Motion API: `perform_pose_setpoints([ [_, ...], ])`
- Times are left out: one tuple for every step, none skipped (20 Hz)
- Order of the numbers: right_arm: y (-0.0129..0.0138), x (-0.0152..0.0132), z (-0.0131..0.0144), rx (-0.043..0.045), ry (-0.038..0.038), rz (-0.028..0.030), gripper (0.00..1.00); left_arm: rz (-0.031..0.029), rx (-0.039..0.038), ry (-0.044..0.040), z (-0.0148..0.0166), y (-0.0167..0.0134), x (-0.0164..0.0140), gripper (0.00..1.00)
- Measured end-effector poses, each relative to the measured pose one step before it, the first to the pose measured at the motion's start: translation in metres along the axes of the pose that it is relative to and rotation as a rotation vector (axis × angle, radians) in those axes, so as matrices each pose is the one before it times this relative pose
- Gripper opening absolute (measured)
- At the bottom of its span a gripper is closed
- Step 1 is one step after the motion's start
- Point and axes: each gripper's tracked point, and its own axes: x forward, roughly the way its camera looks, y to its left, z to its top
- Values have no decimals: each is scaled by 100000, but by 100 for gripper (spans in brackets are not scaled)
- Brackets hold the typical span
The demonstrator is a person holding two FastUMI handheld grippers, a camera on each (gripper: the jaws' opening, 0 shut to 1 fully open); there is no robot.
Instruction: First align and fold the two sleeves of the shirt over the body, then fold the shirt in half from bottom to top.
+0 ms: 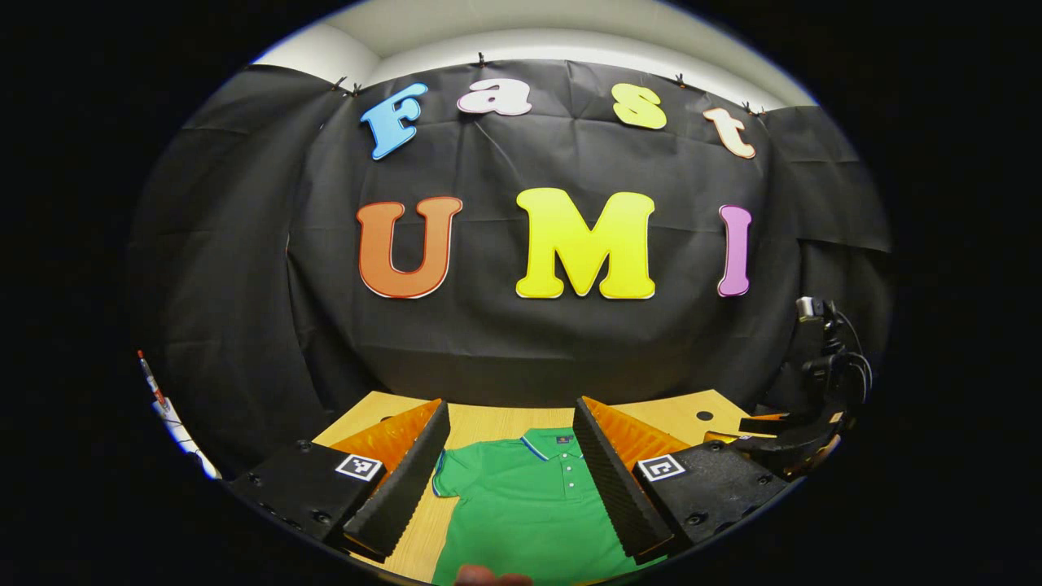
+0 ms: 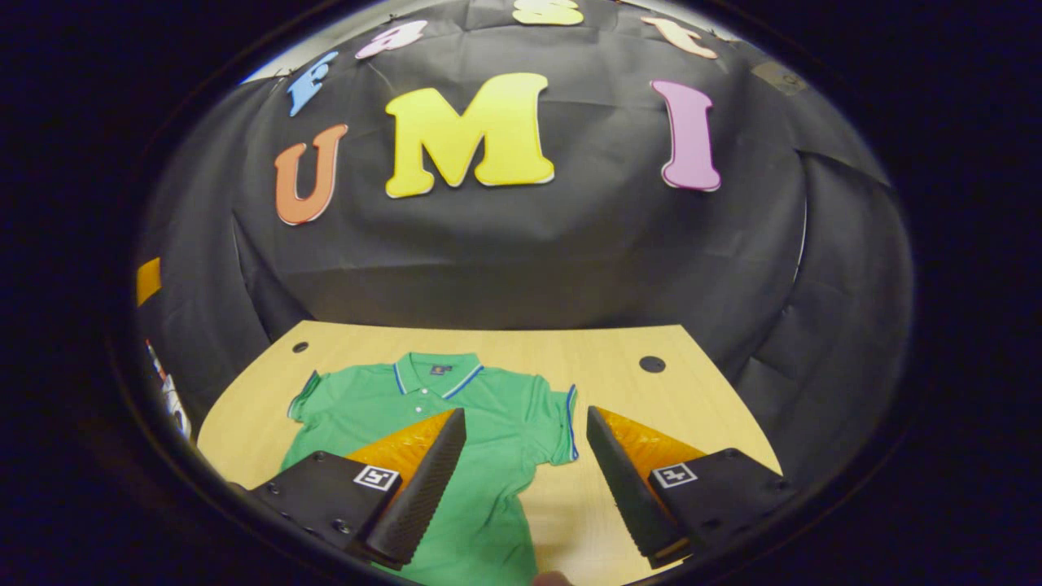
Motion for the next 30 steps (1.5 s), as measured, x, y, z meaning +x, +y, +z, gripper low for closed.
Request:
perform_pose_setpoints([
  [-654, 1250, -215, 659, 1321, -666, 96, 625, -15, 675, -321, 23, -49, 98],
  [-569, 1221, -279, 938, 1132, -570, 93, 717, 93, 733, -255, -3, 143, 98],
  [-435, 1294, -358, 759, 1656, -237, 93, 670, 267, 1172, -362, 100, 36, 98],
  [-513, 1172, -539, 573, 1704, -510, 93, 704, 150, 1214, -441, 179, -13, 98],
  [-328, 1325, -483, 615, 1906, -4, 93, 848, -71, 1089, -443, 99, 131, 98],
  [-303, 1277, -620, 284, 1930, -82, 93, 705, -161, 1609, -567, 38, 78, 98],
  [-247, 1061, -511, -215, 1986, -63, 93, 781, -163, 1457, -446, 6, 65, 98],
  [-241, 1157, -533, -466, 1794, 9, 93, 734, -273, 1067, -326, 65, -30, 98],
  [-233, 951, -502, -749, 2296, -86, 93, 631, -175, 709, -284, 203, 2, 98],
  [-137, 970, -566, -496, 2126, 528, 96, 560, 72, 748, -370, 6, 61, 98],
  [-152, 940, -341, 51, 1567, 98, 96, 535, 404, 1143, -486, 71, 95, 98],
  [-215, 661, -236, 510, 1577, -146, 96, 815, 450, 1713, -606, 152, 32, 98],
  [-334, 1019, -290, 1070, 1770, -474, 96, 596, 19, 1552, -561, 54, -38, 98],
  [-334, 1171, -387, 1110, 1820, -671, 93, 533, -414, 1362, -484, 99, 5, 98],
  [-395, 1002, -384, 893, 1999, -1090, 93, 435, -539, 1041, -454, 37, -35, 98],
  [-181, 745, -301, 759, 1707, -276, 93, 339, -322, 1158, -584, 10, 53, 98],
  [13, 719, -151, 620, 995, 93, 89, 417, -57, 1458, -518, 47, 119, 98],
  [-206, 512, 49, -139, 423, -404, 90, 507, 34, 1818, -593, 43, -20, 98],
  [-83, 569, 123, -444, 219, -278, 87, 457, -119, 1306, -545, 56, 18, 98],
  [39, 587, -207, -375, 531, -203, 90, 613, -234, 472, -210, 135, 40, 98],
  [-127, 296, 71, -387, 756, -499, 77, 535, -204, 395, 120, 64, -97, 99],
  [42, 517, -51, -432, 1085, -309, 64, 370, -20, 448, -294, 129, 117, 99],
  [-58, 388, -198, -588, 1289, -405, 51, 491, 228, 681, -443, 208, 154, 99],
  [1, 112, 294, -1265, -1059, -524, 47, 409, 161, 945, -239, 114, 53, 99],
  [-83, 505, -16, -1679, 1321, -1221, 49, 424, -137, 676, -191, 71, 15, 99],
  [254, -219, 322, -1405, -1590, 716, 51, 334, -352, 447, -132, 102, -63, 99],
  [211, -91, -146, -546, 1701, -109, 31, 175, -315, 19, 15, 60, 50, 99],
  [69, 159, 106, -647, -809, -339, 12, 192, -32, 242, -83, 12, 116, 99],
  [125, 207, -14, -391, 16, 389, 12, 112, 22, 53, -112, 106, 22, 99],
  [44, 39, 23, 612, -158, 44, 14, 115, -44, 180, 52, 35, 31, 99],
])
